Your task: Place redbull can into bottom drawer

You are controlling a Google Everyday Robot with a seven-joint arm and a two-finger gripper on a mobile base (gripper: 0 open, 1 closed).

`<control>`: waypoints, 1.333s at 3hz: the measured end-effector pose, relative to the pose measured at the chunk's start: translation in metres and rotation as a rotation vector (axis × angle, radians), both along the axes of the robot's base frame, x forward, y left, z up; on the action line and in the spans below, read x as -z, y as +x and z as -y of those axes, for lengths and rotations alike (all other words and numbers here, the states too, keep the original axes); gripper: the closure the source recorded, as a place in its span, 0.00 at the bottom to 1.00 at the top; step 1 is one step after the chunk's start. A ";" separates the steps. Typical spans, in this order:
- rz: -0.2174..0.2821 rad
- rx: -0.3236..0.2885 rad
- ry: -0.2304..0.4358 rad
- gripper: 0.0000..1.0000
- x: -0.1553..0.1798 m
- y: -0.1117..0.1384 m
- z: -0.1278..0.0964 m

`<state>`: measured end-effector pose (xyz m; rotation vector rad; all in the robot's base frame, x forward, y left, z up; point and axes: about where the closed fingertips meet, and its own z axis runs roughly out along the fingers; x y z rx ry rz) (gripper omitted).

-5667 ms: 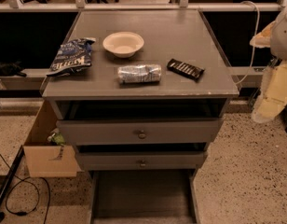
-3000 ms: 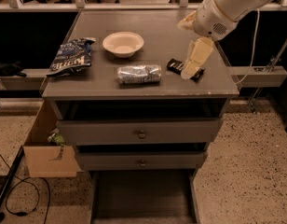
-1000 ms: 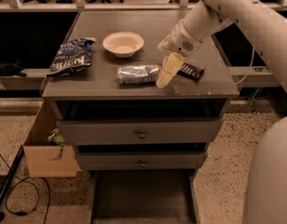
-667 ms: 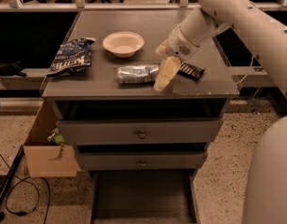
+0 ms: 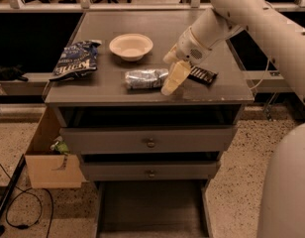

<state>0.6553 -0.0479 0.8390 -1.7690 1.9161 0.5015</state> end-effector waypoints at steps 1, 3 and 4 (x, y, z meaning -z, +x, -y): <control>0.000 0.000 0.000 0.42 0.000 0.000 0.000; 0.000 0.000 0.000 0.89 0.000 0.000 0.000; 0.000 0.000 0.000 1.00 0.000 0.000 0.000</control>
Offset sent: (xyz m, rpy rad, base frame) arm 0.0000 0.0000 0.0000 0.0000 0.0000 0.0000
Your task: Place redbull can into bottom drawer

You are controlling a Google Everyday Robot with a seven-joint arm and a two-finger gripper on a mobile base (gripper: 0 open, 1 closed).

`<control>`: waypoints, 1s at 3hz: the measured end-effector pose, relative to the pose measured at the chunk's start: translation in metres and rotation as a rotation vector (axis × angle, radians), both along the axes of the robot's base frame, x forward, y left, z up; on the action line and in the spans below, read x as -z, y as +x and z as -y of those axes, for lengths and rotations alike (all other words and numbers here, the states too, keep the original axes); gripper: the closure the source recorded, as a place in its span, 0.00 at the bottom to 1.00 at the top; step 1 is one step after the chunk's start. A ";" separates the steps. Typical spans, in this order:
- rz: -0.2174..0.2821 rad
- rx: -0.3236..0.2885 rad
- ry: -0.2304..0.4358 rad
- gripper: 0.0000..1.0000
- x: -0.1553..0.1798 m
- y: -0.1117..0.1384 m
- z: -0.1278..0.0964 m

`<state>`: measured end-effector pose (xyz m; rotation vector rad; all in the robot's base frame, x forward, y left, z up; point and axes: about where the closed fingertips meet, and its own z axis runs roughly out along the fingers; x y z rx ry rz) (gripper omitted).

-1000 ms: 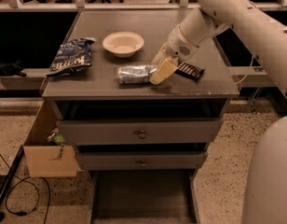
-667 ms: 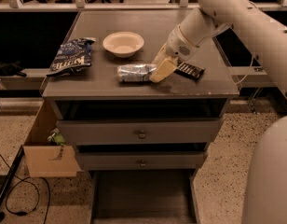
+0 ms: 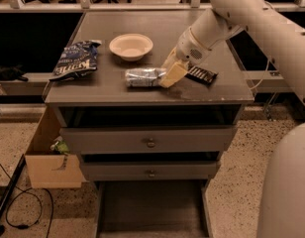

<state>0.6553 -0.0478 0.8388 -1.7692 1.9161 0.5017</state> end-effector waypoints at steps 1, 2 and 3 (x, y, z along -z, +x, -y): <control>0.000 0.000 0.000 1.00 0.000 0.000 0.000; 0.001 -0.005 -0.011 1.00 0.000 -0.001 -0.002; 0.029 -0.009 -0.021 1.00 -0.017 -0.008 0.001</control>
Offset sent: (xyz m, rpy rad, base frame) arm -0.0025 0.0019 0.0057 -0.0312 -0.0105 0.0080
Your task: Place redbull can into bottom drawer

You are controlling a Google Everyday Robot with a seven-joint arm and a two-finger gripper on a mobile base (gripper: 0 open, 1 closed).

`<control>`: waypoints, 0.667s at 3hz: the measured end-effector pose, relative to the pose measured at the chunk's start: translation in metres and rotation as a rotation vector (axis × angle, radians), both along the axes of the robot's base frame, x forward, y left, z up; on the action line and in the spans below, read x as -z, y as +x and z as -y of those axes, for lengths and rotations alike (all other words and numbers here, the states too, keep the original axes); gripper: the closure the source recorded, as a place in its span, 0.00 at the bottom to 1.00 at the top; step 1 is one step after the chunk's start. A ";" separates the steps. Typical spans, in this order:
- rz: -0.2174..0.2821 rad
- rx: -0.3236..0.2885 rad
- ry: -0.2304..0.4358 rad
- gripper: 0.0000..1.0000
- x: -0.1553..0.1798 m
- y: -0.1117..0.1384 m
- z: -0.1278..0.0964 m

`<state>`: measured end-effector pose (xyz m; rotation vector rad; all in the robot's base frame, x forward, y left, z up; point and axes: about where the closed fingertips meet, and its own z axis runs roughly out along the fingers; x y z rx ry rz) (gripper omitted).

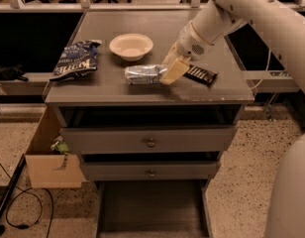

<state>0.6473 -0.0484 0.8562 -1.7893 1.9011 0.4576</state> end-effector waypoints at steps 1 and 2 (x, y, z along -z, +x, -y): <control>0.049 -0.006 -0.014 1.00 -0.025 -0.019 0.008; 0.087 0.003 -0.044 1.00 -0.041 -0.052 0.027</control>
Offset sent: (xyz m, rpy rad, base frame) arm -0.1125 -0.0623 0.0496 -0.1078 -0.1069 -0.0217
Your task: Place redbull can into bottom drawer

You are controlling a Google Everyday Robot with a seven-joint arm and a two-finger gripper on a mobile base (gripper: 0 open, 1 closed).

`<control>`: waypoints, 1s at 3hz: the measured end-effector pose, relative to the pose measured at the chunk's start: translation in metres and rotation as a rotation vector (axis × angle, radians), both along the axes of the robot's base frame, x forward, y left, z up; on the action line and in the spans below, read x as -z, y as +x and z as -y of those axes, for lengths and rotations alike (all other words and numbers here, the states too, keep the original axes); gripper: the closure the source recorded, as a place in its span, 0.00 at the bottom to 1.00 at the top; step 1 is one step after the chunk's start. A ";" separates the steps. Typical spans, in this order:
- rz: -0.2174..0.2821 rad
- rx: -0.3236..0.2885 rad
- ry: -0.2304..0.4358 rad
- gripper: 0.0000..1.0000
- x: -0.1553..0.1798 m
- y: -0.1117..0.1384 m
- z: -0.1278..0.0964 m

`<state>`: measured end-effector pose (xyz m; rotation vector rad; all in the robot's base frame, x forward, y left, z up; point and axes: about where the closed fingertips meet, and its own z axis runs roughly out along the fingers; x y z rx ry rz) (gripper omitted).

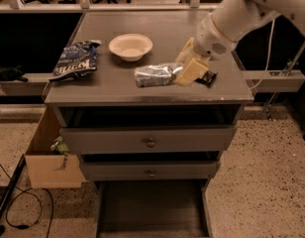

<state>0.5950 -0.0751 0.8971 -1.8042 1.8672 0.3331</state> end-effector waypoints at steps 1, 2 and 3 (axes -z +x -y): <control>-0.022 0.061 -0.069 1.00 0.006 -0.076 0.052; -0.022 0.061 -0.069 1.00 0.006 -0.076 0.052; -0.028 0.087 -0.002 1.00 0.018 -0.083 0.054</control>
Offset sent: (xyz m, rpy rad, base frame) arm -0.1073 -0.0810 -0.0043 -0.0883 0.0133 -0.1024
